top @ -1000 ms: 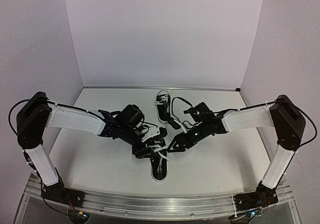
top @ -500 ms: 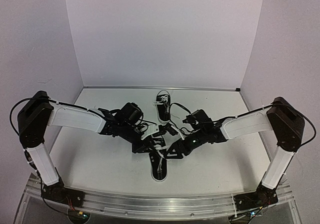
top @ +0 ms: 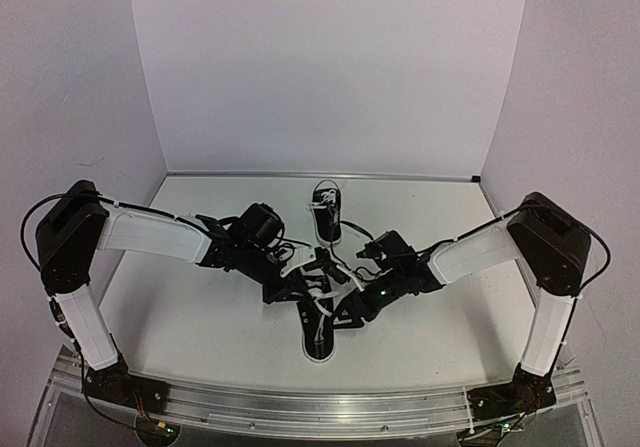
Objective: Tie the shoes
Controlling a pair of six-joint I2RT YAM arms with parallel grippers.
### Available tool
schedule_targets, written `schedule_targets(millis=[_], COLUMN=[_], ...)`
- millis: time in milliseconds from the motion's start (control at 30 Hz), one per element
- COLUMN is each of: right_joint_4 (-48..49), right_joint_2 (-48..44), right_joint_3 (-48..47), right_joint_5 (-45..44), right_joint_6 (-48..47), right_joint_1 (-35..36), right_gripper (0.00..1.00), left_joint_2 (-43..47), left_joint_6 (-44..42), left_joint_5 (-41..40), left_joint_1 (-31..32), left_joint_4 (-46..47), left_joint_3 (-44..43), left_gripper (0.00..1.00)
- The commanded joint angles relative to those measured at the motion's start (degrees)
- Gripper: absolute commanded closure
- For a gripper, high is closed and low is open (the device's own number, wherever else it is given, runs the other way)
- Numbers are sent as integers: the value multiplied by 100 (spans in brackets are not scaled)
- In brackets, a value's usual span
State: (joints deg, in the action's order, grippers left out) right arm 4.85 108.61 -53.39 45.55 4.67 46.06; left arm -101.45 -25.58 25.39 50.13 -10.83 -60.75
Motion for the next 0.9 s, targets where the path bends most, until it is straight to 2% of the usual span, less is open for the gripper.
schedule_targets(millis=[0,133,233,500,600,733,867], right_joint_4=[236,213,139,-418,-654,-910,-1215], right_joint_2=[5,-252,-591,-1314,-1460,-1263,-790], right_joint_3=[-156,-78,-50,-5,81,149,105], right_joint_5=[151,2,-157,-796,-1288,-1835,-1828], right_joint_6=[-114,-2,123,175,219,315,266], right_joint_1=[52,44,45,-58,-207,-448,-458], right_gripper=[54,87,99,100,100,100,100], left_joint_2=[-35,10,25,53,64,64,76], left_joint_6=[-30,-39,-41,-45,-32,-12,-25], left_joint_5=[96,92,-4,-127,-135,-244,-305], left_joint_1=[-52,-80,-95,-182,-204,-223,-248], left_joint_4=[207,230,222,221,221,197,160], left_joint_3=[-81,-13,13,27,22,43,55], left_gripper=[83,88,99,100,100,100,100])
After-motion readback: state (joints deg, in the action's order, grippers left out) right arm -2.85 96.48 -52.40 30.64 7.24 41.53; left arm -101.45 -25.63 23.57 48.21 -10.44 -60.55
